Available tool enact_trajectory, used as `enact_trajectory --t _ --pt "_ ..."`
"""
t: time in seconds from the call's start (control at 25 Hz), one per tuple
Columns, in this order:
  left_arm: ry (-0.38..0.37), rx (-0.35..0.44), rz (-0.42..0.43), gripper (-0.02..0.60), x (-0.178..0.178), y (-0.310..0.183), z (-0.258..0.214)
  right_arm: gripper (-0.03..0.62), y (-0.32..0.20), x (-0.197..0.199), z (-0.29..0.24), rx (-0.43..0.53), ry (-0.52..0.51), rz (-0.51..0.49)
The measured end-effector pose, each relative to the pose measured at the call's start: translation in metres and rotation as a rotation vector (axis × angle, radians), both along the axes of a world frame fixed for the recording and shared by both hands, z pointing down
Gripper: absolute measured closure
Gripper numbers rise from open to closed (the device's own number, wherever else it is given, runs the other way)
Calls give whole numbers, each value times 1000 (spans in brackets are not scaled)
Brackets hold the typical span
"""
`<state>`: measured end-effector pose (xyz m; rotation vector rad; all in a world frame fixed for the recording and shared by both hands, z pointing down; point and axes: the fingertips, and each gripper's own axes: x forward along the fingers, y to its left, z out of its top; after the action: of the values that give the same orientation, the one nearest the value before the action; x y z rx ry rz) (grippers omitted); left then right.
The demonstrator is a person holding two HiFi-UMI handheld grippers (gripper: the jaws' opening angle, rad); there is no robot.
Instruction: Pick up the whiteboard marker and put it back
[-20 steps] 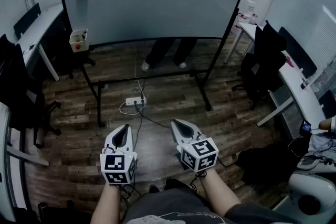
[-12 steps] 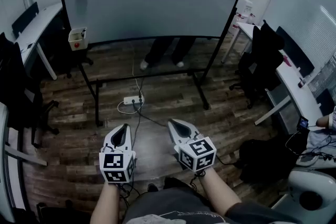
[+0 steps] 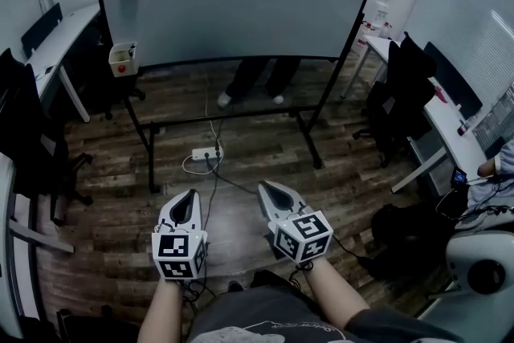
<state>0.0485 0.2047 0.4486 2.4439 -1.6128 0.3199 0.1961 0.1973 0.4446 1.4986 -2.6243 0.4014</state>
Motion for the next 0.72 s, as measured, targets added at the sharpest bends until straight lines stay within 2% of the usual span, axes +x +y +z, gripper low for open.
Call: enact_trajectory --t 0.36,0.72 --pt "29 8 -15 568 -14 -1 -7 571 -2 -1 -3 -8 -20 15" --pt "5 -9 -34 569 -19 -26 4 571 -34 -3 15 -43 -34 11"
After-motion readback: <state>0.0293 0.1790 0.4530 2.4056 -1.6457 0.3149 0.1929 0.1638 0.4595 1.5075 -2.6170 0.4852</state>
